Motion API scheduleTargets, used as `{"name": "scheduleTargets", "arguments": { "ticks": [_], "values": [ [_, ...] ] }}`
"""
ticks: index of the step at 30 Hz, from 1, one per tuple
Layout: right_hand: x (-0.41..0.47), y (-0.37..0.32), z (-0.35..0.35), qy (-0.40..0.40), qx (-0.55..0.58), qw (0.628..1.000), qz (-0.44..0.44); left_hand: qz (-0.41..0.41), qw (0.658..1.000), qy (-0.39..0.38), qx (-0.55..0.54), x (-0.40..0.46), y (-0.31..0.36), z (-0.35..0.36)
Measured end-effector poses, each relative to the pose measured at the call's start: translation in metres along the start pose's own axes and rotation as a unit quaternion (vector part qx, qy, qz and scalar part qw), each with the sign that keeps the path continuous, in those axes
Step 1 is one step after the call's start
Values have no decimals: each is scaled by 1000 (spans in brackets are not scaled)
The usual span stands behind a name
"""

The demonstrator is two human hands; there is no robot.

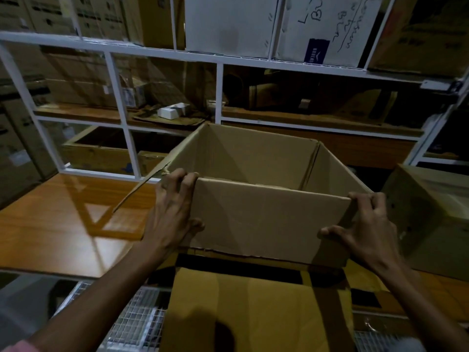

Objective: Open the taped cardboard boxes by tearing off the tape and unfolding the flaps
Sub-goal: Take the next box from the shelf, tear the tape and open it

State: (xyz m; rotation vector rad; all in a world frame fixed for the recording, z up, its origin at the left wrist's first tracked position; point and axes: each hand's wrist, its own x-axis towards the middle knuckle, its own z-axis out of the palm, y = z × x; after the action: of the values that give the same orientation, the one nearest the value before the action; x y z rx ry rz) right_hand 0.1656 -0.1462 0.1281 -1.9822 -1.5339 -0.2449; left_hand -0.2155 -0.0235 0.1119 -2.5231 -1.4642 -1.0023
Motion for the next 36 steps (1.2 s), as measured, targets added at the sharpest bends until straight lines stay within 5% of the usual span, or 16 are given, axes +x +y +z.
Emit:
{"name": "scheduleTargets", "arguments": {
  "ticks": [28,36],
  "values": [
    [23,7,-10,-56,-18,998,15,-24,999,-43,0,0,9,17],
    [50,4,-1,-75,-19,996,32,39,982,-74,171,-22,25,54]
  ]
}}
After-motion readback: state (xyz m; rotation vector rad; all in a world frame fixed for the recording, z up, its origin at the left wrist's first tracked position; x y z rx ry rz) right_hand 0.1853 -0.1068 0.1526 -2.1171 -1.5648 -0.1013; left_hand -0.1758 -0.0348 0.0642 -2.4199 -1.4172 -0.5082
